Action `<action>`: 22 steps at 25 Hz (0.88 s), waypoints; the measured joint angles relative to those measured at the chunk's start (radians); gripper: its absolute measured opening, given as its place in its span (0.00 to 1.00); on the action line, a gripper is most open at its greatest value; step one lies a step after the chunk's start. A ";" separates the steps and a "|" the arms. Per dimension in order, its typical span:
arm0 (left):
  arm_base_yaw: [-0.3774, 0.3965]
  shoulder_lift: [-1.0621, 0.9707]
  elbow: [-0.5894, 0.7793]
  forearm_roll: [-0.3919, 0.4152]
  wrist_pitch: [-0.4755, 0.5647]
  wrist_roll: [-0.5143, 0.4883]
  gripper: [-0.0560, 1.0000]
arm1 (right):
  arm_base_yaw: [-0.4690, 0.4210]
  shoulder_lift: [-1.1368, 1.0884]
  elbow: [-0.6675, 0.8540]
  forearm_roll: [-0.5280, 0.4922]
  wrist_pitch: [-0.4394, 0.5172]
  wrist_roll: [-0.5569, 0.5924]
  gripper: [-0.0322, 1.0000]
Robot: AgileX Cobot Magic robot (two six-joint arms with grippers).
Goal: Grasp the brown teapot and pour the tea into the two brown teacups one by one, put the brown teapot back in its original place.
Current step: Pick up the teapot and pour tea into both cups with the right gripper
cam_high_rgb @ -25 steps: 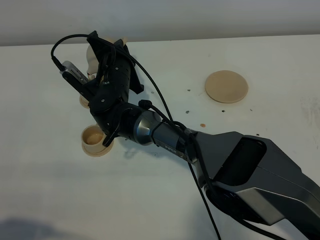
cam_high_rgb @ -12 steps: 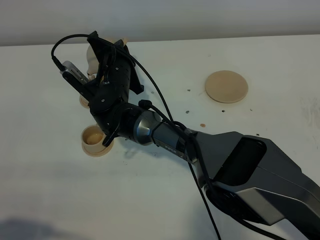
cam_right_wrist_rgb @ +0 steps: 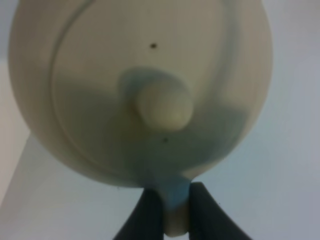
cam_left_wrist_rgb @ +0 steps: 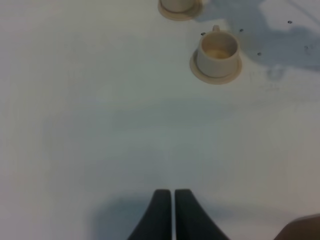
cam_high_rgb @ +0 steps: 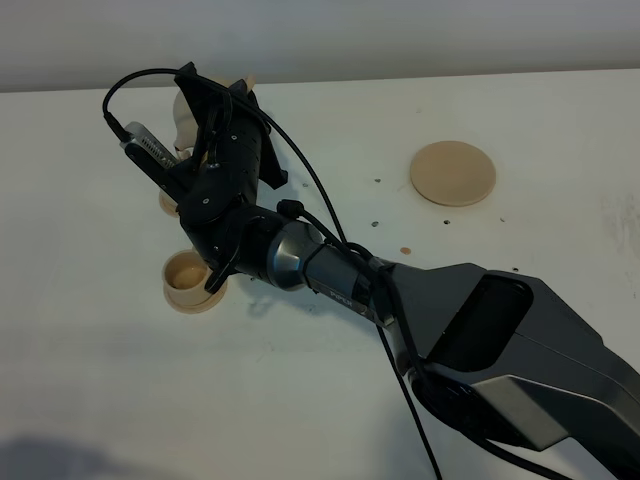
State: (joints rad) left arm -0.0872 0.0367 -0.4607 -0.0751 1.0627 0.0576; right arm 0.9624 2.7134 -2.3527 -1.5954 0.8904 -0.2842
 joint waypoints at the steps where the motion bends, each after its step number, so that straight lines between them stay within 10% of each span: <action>1: 0.000 0.000 0.000 0.000 0.000 0.000 0.04 | 0.000 0.000 0.000 0.002 0.000 0.000 0.14; 22: 0.000 0.000 0.000 0.000 0.000 0.000 0.04 | 0.000 -0.013 0.000 0.103 -0.004 -0.022 0.14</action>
State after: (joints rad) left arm -0.0872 0.0367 -0.4607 -0.0751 1.0627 0.0576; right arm 0.9624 2.7003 -2.3527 -1.4925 0.8862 -0.3060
